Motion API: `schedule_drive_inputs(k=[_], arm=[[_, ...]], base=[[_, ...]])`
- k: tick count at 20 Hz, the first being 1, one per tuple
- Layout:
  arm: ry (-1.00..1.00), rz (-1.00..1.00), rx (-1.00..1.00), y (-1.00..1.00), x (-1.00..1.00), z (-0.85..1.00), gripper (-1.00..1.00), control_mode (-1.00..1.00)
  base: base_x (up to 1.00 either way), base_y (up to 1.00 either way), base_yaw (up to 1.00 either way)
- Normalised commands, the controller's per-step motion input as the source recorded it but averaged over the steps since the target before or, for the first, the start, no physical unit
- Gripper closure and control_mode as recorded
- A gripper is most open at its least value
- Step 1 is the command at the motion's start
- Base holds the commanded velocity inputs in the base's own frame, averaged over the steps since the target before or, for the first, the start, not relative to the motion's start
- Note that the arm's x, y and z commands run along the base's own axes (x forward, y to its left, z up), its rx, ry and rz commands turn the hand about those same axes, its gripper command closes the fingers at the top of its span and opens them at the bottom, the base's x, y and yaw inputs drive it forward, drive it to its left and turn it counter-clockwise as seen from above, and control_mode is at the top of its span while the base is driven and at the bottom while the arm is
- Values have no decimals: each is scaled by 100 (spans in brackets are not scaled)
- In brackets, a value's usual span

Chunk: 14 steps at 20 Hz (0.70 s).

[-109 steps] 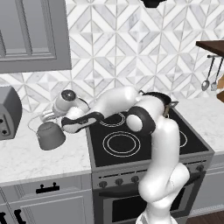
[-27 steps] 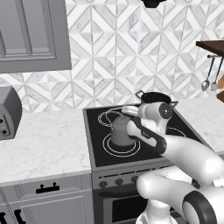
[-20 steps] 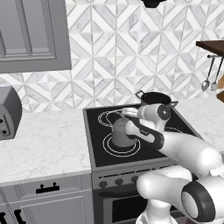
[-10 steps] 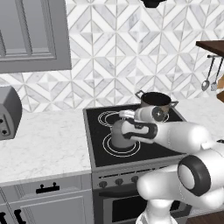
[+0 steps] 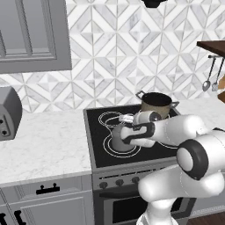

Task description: Pick the kettle from the counter and place it on a stove burner. Then turn the burner on.

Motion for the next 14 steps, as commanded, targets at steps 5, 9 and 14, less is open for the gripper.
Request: schedule_drive_inputs(k=[5,9,14], arm=[[0,0,0,0,8,-2,100,-100],[0,-2,0,9,10,0,100,-100],[0,-3,0,22,5,0,100,-100]], base=[[0,0,0],[0,0,0],[0,0,0]])
